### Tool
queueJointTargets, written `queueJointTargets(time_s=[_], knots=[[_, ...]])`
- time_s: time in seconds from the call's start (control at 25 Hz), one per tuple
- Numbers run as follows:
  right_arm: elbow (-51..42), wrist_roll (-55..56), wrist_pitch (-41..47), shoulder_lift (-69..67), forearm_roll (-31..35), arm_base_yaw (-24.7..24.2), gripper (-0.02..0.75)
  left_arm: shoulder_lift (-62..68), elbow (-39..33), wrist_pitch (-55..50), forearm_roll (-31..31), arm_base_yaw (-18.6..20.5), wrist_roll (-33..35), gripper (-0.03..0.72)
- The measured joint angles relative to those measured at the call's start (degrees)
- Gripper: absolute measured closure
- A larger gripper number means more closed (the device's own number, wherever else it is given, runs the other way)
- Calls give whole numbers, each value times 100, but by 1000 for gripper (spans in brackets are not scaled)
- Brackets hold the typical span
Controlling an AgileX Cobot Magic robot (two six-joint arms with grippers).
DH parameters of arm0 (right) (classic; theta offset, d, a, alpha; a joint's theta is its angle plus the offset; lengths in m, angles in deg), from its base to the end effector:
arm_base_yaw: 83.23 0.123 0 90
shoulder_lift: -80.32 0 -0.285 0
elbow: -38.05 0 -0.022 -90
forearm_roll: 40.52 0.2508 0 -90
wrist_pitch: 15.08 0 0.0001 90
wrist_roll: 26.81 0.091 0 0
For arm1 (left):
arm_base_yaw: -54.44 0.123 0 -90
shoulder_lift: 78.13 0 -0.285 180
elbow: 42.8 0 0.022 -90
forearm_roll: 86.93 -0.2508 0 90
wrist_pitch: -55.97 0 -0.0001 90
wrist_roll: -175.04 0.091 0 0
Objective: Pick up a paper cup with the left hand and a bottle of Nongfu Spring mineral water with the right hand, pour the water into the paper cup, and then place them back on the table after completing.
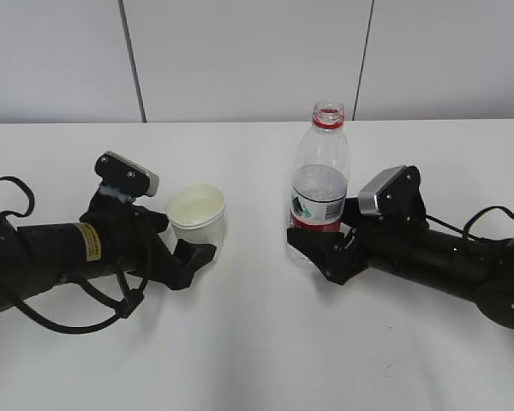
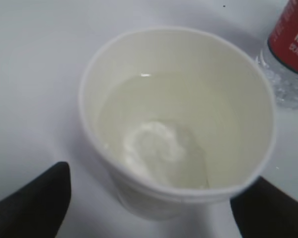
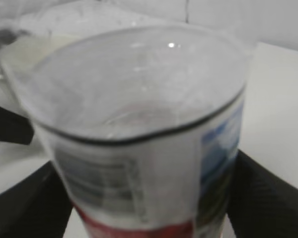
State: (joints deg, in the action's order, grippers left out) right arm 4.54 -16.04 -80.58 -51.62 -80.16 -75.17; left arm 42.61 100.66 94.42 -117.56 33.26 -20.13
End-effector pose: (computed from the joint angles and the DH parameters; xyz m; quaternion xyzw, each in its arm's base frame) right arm 0.3352 0.1008 0.0772 -0.2890 0.7274 0.2428 0.5730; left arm 0.3022 -0.1480 0.0981 0.3048 0.8154 -0.1874 0.4550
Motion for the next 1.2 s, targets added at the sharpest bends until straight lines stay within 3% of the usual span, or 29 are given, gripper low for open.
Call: queueJointTargets(time_s=[0.24, 0.48, 0.76, 0.88, 1.04, 1.2], knots=[[-986, -301, 0, 483, 369, -245, 92, -731, -635, -239, 16, 0, 0, 88], [-1517, -686, 0, 688, 1484, -557, 108, -1048, -778, -811, 23, 145, 0, 94], [-1150, -720, 0, 690, 2551, -855, 131, -1065, -737, -830, 354, 1263, 0, 95], [-826, -658, 115, 690, 2782, -855, 141, -1065, -412, -1342, 384, 1574, 0, 97], [-335, -9, 1303, 820, 2917, -868, 143, -1065, 411, -2661, 378, 1615, 0, 99], [267, 176, 3468, 1292, 2952, -926, 144, -1065, 1273, -4360, 392, 1615, 0, 99]])
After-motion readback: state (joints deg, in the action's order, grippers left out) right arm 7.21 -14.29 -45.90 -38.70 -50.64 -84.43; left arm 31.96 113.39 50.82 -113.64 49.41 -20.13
